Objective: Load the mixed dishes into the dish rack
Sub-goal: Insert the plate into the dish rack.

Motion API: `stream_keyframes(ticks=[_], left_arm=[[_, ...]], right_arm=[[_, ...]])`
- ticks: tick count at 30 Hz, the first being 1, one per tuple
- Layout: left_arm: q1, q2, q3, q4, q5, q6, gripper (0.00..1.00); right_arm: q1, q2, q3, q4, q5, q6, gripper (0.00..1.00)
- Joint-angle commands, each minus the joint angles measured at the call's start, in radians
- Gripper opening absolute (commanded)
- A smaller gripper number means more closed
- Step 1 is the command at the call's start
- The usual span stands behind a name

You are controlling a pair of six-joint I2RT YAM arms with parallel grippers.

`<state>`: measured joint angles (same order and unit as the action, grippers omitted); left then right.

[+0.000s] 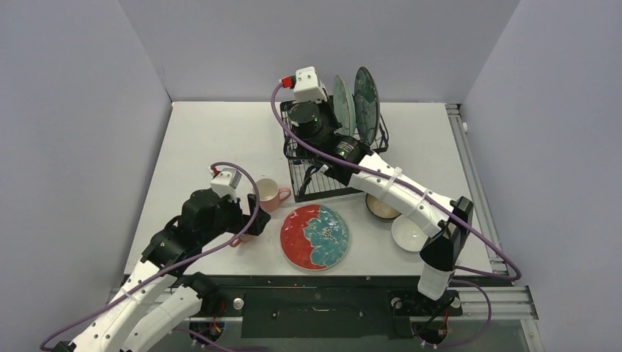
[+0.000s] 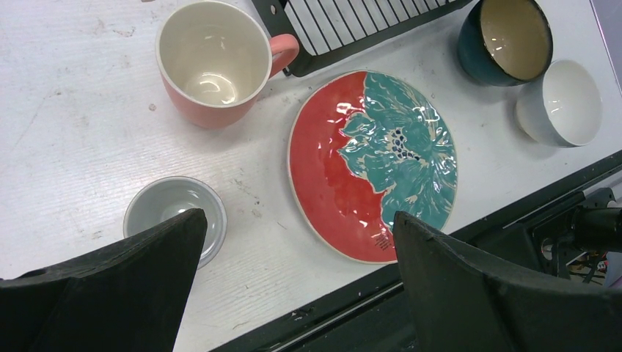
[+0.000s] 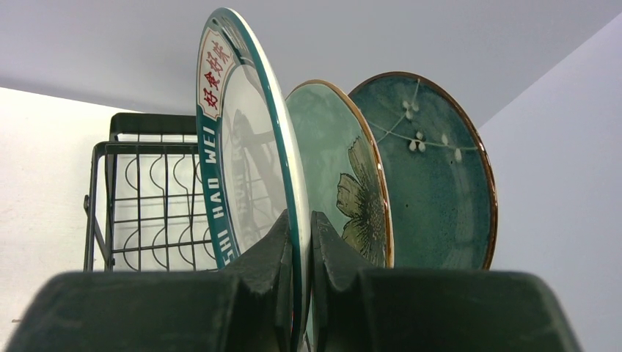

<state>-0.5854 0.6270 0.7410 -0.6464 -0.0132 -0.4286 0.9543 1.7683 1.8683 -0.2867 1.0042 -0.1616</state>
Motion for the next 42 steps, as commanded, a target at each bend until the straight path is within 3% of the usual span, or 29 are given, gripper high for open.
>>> stream_keyframes(ticks=[1, 37, 42], left_arm=[[0.011, 0.000, 0.001, 0.046, 0.013, 0.019, 0.96], [0.039, -0.003, -0.003, 0.051, 0.042, 0.019, 0.96], [0.041, 0.002, -0.003, 0.052, 0.042, 0.019, 0.96]], right_arm=[[-0.009, 0.001, 0.021, 0.034, -0.001, 0.024, 0.00], [0.033, 0.018, -0.091, -0.044, 0.078, 0.161, 0.00], [0.038, -0.002, -0.116, -0.048, 0.077, 0.202, 0.20]])
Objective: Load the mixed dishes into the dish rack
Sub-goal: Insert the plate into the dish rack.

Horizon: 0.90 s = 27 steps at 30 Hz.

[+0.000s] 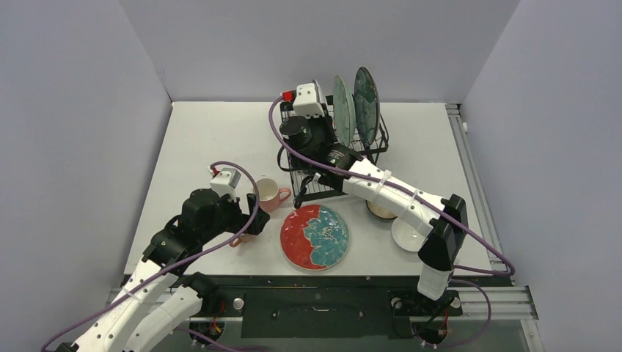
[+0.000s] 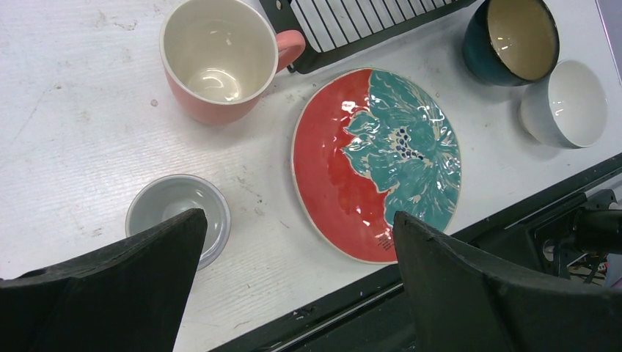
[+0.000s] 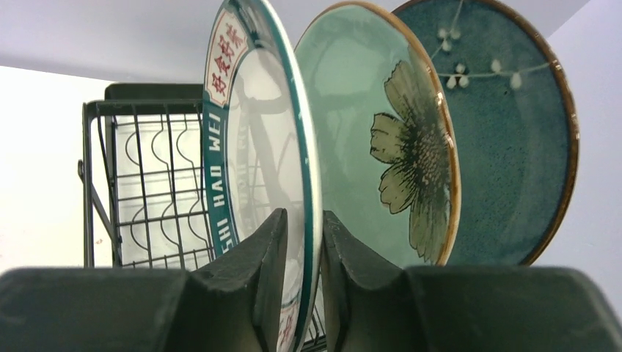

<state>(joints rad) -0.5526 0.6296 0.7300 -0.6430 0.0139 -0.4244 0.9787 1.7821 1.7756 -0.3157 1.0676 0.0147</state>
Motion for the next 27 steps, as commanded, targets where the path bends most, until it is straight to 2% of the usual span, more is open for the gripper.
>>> stream_keyframes(ticks=[1, 5, 13, 20, 27], left_arm=[[0.008, 0.001, 0.008, 0.048, 0.014, 0.015, 0.96], [0.009, 0.007, 0.008, 0.047, 0.014, 0.013, 0.96], [0.017, 0.018, 0.009, 0.048, 0.016, 0.012, 0.96], [0.017, 0.025, 0.006, 0.054, 0.033, 0.012, 0.96], [0.017, 0.037, 0.002, 0.059, 0.044, 0.012, 0.96]], right_arm=[[0.015, -0.018, -0.023, -0.020, 0.015, 0.026, 0.22], [0.024, -0.041, -0.025, -0.021, 0.020, 0.029, 0.32], [0.050, -0.119, -0.023, -0.056, 0.009, 0.053, 0.38], [0.067, -0.211, -0.031, -0.155, -0.057, 0.134, 0.43], [0.071, -0.376, -0.170, -0.199, -0.151, 0.233, 0.43]])
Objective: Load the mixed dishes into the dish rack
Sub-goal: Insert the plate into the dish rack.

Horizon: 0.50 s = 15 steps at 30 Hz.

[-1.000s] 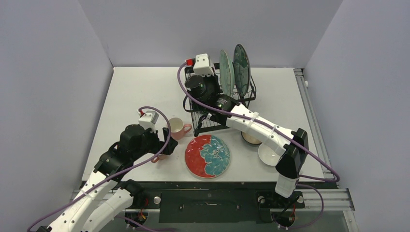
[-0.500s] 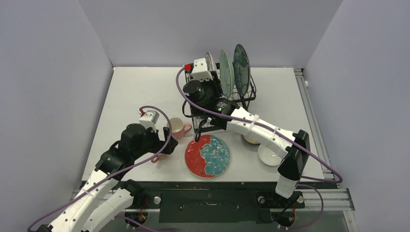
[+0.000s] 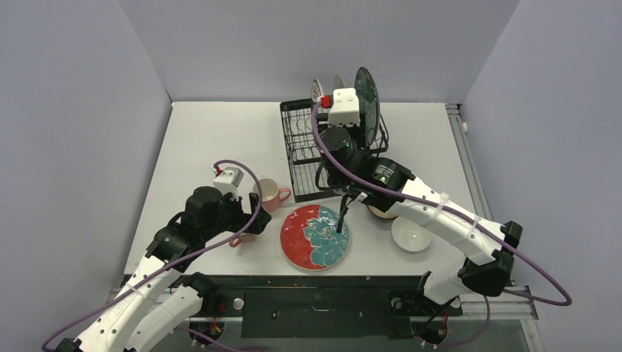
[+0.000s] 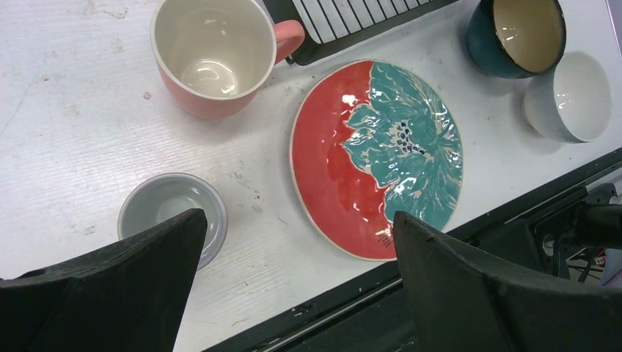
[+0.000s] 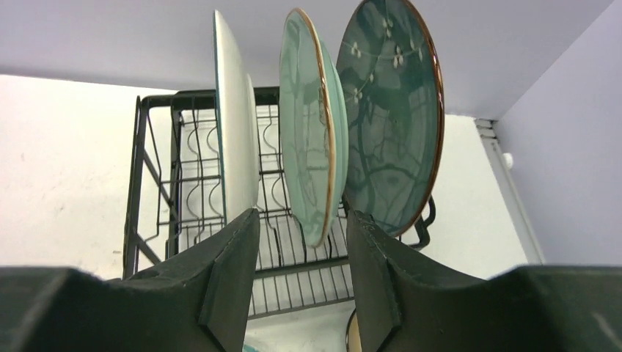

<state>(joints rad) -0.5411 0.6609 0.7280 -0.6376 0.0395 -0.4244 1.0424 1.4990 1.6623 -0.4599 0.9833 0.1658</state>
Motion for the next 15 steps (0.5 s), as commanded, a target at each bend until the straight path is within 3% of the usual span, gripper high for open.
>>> stream_keyframes(ticks=[1, 10, 15], left_arm=[[0.005, 0.009, 0.004, 0.055, 0.026, 0.014, 0.96], [-0.006, 0.031, 0.014, 0.051, 0.052, 0.008, 0.96], [-0.012, 0.069, 0.041, 0.040, 0.142, -0.024, 0.99]], right_arm=[[0.009, -0.108, -0.066, -0.068, -0.087, 0.116, 0.43], [0.013, -0.342, -0.274, -0.154, -0.212, 0.238, 0.43], [0.014, -0.467, -0.403, -0.172, -0.260, 0.297, 0.43]])
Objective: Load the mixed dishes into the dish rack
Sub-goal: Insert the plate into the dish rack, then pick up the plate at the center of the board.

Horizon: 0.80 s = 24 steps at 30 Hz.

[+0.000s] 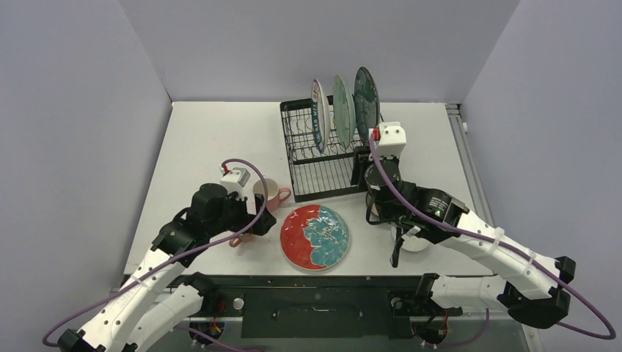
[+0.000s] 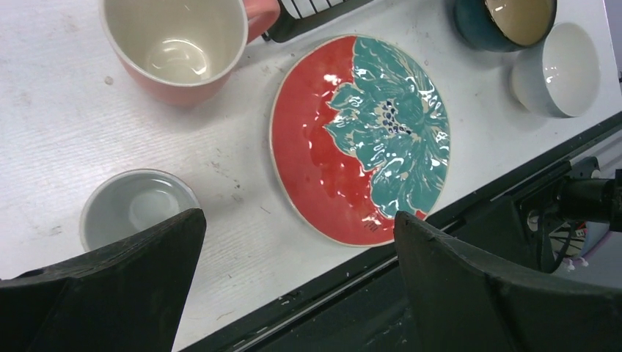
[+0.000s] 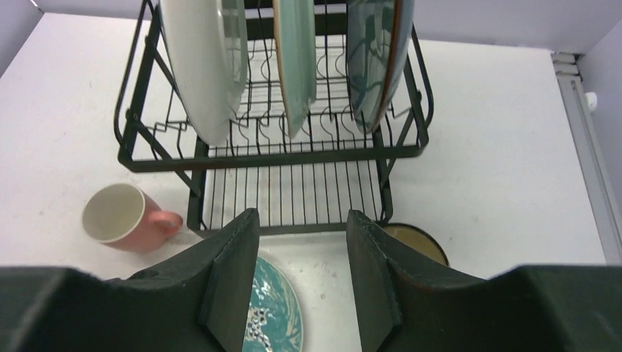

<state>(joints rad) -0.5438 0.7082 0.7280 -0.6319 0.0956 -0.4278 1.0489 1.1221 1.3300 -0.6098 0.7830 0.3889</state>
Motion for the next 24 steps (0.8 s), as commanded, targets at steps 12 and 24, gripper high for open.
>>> stream_keyframes(ticks=[12, 24], left_arm=[[-0.244, 0.074, 0.043, 0.028, -0.028, -0.222, 0.95], [-0.430, 0.117, -0.030, 0.093, -0.254, -0.423, 0.91]], right_arm=[[0.002, -0.190, -0.284, -0.029, -0.182, 0.157, 0.44], [-0.072, -0.208, -0.565, 0.116, -0.401, 0.292, 0.47]])
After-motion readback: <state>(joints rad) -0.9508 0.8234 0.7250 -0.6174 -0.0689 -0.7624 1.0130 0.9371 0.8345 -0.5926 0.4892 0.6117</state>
